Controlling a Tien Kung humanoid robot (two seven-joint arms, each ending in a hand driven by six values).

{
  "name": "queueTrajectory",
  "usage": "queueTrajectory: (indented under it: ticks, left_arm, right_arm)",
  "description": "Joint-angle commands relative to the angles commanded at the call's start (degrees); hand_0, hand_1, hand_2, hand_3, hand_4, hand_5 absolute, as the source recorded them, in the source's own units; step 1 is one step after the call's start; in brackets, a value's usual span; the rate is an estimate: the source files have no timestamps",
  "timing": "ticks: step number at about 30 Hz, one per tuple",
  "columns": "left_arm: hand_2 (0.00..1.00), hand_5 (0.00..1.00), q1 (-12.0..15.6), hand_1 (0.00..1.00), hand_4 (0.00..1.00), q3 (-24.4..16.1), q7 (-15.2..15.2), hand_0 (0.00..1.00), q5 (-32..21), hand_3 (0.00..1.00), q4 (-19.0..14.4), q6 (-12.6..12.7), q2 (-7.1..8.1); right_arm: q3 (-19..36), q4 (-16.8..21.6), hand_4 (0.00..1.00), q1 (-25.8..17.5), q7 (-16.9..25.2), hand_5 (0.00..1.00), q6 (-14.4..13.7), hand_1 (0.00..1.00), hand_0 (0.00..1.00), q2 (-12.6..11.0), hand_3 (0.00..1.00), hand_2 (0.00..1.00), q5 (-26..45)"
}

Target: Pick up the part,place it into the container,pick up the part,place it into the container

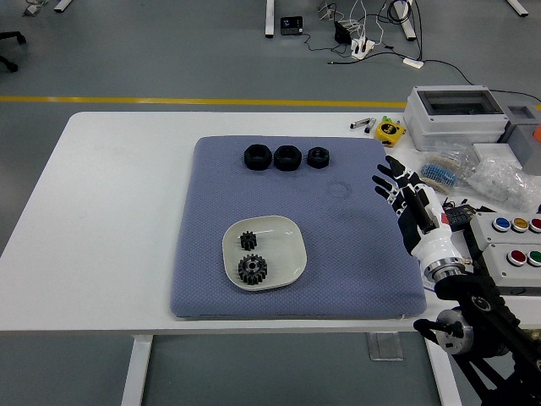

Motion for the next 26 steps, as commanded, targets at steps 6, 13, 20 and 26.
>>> queueTrajectory:
  ticks: [6, 13, 20, 26]
  left_arm:
    - [0.635, 0.679, 0.2, 0.628, 0.612, -0.1, 0.0, 0.711, 0.3, 0.562, 0.0, -0.1, 0.06]
    - [0.636, 0.678, 0.2, 0.628, 0.612, 0.0, 0.0, 0.711, 0.2, 0.562, 0.0, -0.2, 0.08]
    - [0.635, 0.678, 0.0, 0.626, 0.613, 0.2, -0.1, 0.711, -0.4, 0.562, 0.0, -0.1, 0.09]
    - [0.636, 0.678, -0.3, 0.628, 0.613, 0.4, -0.2, 0.711, -0.9, 0.562, 0.0, -0.1, 0.09]
  right_arm:
    - [0.3, -0.3, 0.969, -0.2, 0.8, 0.690, 0.8, 0.779, 0.888, 0.1, 0.795, 0.805, -1.2]
    - [0.4, -0.6, 0.969, -0.3, 1.0, 0.691, 1.1, 0.781, 0.887, 0.2, 0.794, 0.805, -2.0]
    - [0.3, -0.9, 0.969, -0.3, 0.5, 0.693, 1.0, 0.783, 0.886, 0.3, 0.792, 0.806, -2.5]
    - [0.2, -1.1, 0.971, -0.2, 0.6, 0.696, 1.0, 0.784, 0.888, 0.4, 0.791, 0.809, -2.8]
